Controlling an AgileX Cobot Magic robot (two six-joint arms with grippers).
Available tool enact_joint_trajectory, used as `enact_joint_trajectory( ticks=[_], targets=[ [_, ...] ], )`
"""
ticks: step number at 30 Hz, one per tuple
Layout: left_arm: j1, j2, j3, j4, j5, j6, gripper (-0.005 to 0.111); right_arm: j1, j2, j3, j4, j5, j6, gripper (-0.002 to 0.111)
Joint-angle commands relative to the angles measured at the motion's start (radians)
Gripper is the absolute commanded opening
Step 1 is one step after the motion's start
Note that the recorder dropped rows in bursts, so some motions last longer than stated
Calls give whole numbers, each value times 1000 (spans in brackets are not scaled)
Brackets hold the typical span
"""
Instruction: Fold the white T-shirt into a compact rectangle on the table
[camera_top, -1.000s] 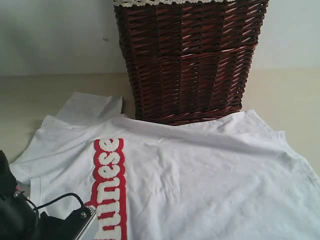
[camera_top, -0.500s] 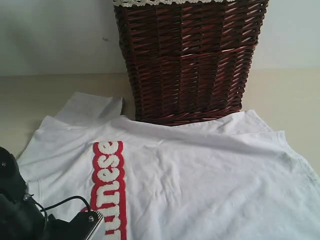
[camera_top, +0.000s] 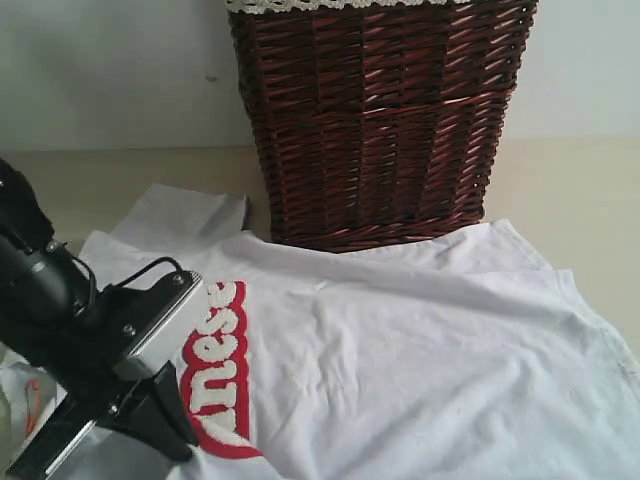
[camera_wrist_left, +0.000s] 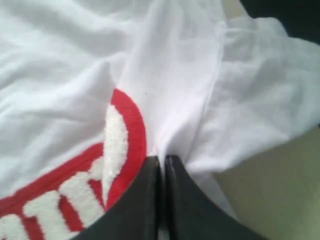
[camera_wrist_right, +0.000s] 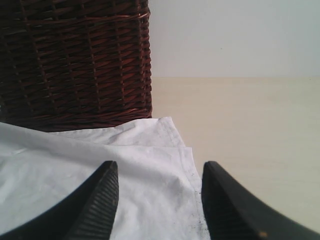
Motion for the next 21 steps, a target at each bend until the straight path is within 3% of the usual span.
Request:
enact_joint_trajectory(
  ticks=[1, 7, 9, 10, 13, 15, 18, 21],
  targets=[
    [0, 57, -76, -31, 15, 16, 0, -3, 2, 4, 1, -9, -9, 51],
    [-7, 237, -152, -226, -88, 14, 0, -3, 2, 4, 1, -9, -9, 51],
    [-7, 252, -174, -325, -122, 14, 7, -3, 2, 4, 1, -9, -9, 51],
    [-7, 252, -174, -375, -142, 14, 18, -3, 2, 4, 1, -9, -9, 51],
    [-9, 252, -172, -366, -140, -60, 45, -3, 2, 4, 1, -9, -9, 51],
    [-9, 232, -172, -365, -140, -140, 56, -3, 2, 4, 1, -9, -9, 51],
    [9, 137, -172, -389, -137, -216, 61, -3, 2, 4, 1, -9, -9, 51],
    [39, 48, -168, -250, 42, -409, 60, -3, 2, 4, 1, -9, -9, 51]
  ],
)
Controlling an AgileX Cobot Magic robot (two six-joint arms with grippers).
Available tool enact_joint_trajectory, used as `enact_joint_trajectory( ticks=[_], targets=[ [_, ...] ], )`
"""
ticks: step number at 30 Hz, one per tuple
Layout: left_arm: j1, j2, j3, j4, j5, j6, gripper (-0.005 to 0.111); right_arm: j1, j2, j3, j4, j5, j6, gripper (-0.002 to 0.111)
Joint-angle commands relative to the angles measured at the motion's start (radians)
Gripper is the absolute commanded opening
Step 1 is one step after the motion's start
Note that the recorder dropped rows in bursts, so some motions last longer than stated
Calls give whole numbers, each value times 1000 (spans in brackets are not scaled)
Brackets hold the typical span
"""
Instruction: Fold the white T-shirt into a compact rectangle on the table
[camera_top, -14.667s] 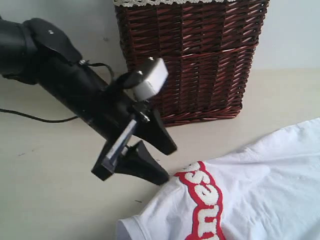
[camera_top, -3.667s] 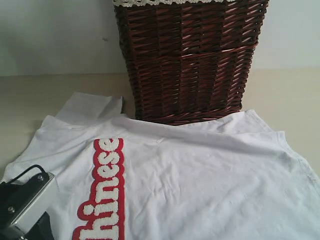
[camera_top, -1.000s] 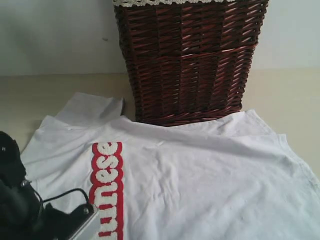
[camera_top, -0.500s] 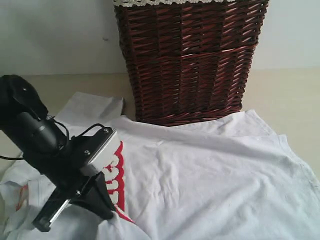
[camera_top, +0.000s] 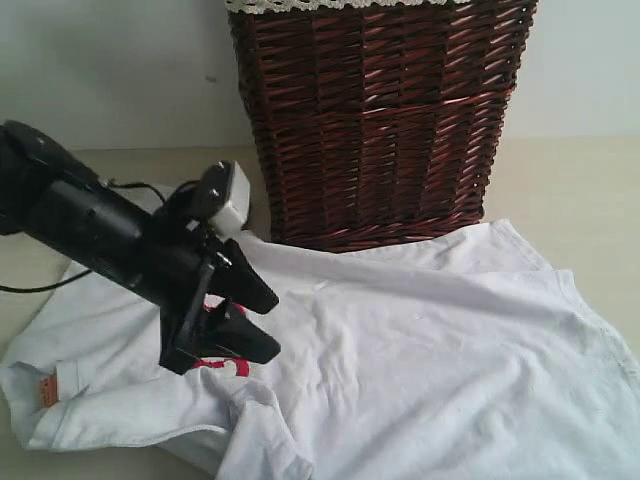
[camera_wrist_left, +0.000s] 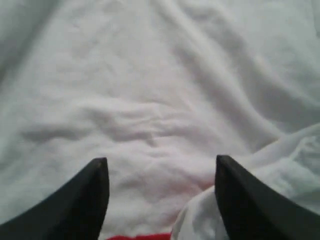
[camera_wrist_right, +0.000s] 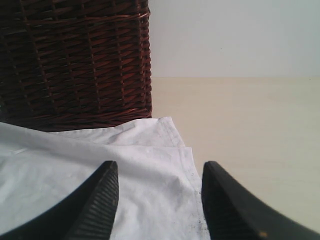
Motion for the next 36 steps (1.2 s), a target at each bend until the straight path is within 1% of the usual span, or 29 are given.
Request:
enact_joint_trajectory(
  ticks=[1, 3, 7, 11, 14, 15, 17, 18, 19, 20, 21, 22, 23, 26, 27, 29, 30, 32, 36],
  targets=[
    [27, -100, 6, 161, 224, -207, 60, -3, 2, 4, 1, -9, -9, 51],
    [27, -120, 48, 245, 330, -260, 60, -3, 2, 4, 1, -9, -9, 51],
    [27, -135, 188, 270, 319, -254, 60, -3, 2, 4, 1, -9, -9, 51],
    [12, -137, 332, 270, 191, -195, 60, -3, 2, 4, 1, -9, -9, 51],
    [-1, -137, 389, 249, 48, -119, 59, -3, 2, 4, 1, -9, -9, 51],
    [-12, -137, 405, 233, -35, -72, 58, -3, 2, 4, 1, -9, -9, 51],
    [-33, -137, 405, 192, -71, -8, 58, -3, 2, 4, 1, -9, -9, 51],
    [-40, -137, 405, 167, -70, 15, 58, -3, 2, 4, 1, -9, -9, 51],
    [-60, -137, 405, 136, -61, 26, 58, -3, 2, 4, 1, -9, -9, 51],
    [-72, -135, 405, 131, -45, 26, 58, -3, 2, 4, 1, -9, -9, 51],
    [-96, -135, 405, 129, 11, 26, 58, -3, 2, 4, 1, -9, -9, 51],
    [-106, -135, 405, 127, 44, 26, 58, -3, 2, 4, 1, -9, -9, 51],
    [-124, -135, 405, 97, 76, 26, 58, -3, 2, 4, 1, -9, -9, 51],
    [-154, -104, 405, 17, 34, 22, 58, -3, 2, 4, 1, -9, -9, 51],
    [-161, -93, 405, 17, 30, 5, 57, -3, 2, 4, 1, -9, -9, 51],
    [-163, -78, 405, 19, 30, -35, 42, -3, 2, 4, 1, -9, -9, 51],
    [-163, -75, 405, 22, 30, -39, 26, -3, 2, 4, 1, -9, -9, 51],
    [-163, -75, 405, 33, 30, -39, 0, -3, 2, 4, 1, -9, -9, 51],
    [-163, -75, 405, 94, 30, -46, 0, -3, 2, 4, 1, -9, -9, 51]
  ],
)
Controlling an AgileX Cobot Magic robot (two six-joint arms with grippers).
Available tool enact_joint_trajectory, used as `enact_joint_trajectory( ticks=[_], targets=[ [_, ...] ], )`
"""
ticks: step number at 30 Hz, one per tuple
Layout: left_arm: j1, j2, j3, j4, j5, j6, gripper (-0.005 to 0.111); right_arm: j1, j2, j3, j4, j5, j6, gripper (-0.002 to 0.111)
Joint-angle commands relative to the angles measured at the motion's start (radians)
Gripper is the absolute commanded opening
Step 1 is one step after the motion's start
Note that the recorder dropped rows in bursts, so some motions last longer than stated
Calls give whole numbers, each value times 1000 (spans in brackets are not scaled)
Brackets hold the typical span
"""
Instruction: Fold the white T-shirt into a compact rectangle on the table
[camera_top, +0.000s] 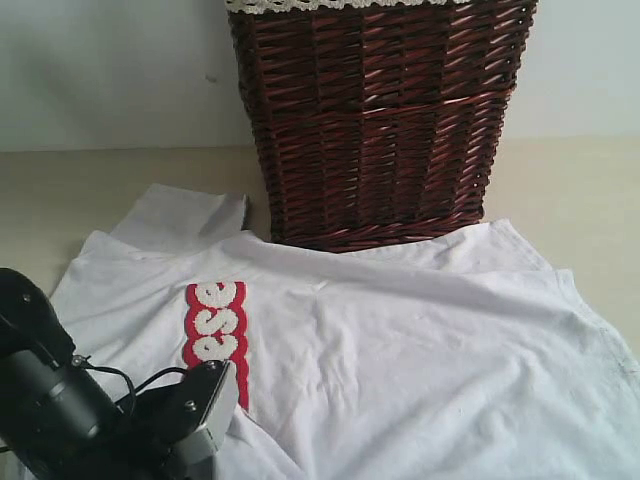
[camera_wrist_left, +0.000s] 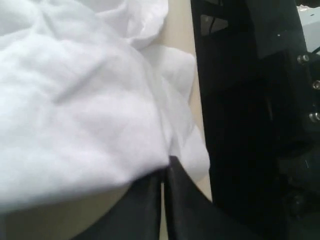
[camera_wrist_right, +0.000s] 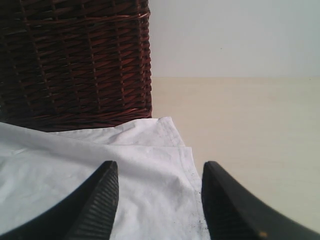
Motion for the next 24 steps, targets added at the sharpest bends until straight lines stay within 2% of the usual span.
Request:
enact_joint_trajectory(
  ticks=[1, 9, 11, 16, 21, 24],
  targets=[
    [-7, 1, 5, 68, -2, -16, 0, -3, 2, 4, 1, -9, -9, 51],
    [2, -64, 5, 179, 57, -22, 0, -3, 2, 4, 1, -9, -9, 51],
    [14, -101, 5, 234, 97, -42, 0, -3, 2, 4, 1, -9, -9, 51],
    [82, -207, 3, 402, 297, -63, 0, -3, 2, 4, 1, -9, -9, 51],
    [137, -295, 3, 559, 297, -104, 0, -3, 2, 4, 1, -9, -9, 51],
    [146, -327, 3, 674, 297, -120, 0, -3, 2, 4, 1, -9, -9, 51]
  ],
)
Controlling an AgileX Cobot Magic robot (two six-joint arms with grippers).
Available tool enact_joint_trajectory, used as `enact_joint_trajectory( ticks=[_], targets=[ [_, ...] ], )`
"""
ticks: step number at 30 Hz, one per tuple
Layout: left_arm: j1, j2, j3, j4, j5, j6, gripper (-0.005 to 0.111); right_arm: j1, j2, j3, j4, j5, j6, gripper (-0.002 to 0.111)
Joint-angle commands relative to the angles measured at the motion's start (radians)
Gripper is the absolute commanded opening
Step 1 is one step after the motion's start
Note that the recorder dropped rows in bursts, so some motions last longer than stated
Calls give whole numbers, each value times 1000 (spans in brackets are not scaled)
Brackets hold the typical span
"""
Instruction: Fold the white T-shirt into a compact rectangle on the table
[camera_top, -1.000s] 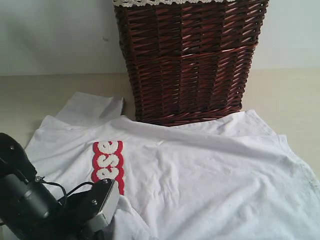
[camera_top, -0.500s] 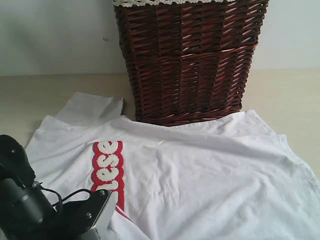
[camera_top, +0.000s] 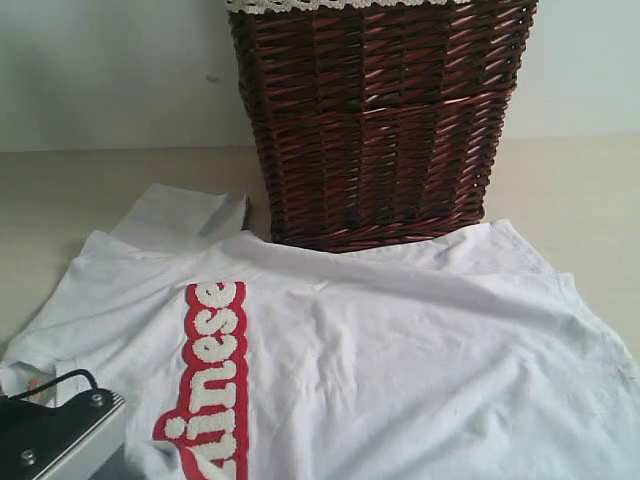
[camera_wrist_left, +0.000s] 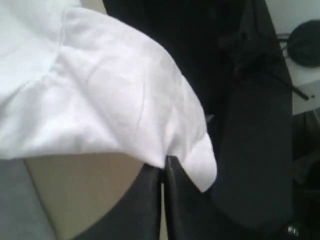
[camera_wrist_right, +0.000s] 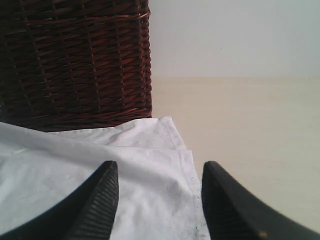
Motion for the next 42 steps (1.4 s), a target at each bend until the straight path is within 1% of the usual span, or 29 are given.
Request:
enact_joint_trajectory(
  ticks=[1, 4, 8, 11, 17, 20, 28, 33, 37, 42],
  targets=[
    [16, -48, 1, 169, 22, -39, 0, -3, 2, 4, 1, -9, -9, 51],
    [16, -60, 1, 229, 22, -59, 0, -3, 2, 4, 1, -9, -9, 51],
    [16, -72, 1, 215, 22, -59, 0, -3, 2, 4, 1, -9, -9, 51],
    [16, -84, 1, 148, 22, -57, 0, -3, 2, 4, 1, -9, -9, 51],
    [4, -87, 1, -75, 22, -29, 0, -3, 2, 4, 1, -9, -9, 51],
    [-24, -87, 1, -125, 22, -27, 0, -3, 2, 4, 1, -9, -9, 51],
    [-156, -72, 1, -158, 22, -27, 0, -3, 2, 4, 1, -9, -9, 51],
    [-221, -34, 1, -171, 22, -16, 0, -3, 2, 4, 1, -9, -9, 51],
    [-243, -5, 1, -126, 22, 12, 0, -3, 2, 4, 1, -9, -9, 51],
    [-243, 25, 1, -50, 22, 51, 0, -3, 2, 4, 1, -9, -9, 51]
  ],
)
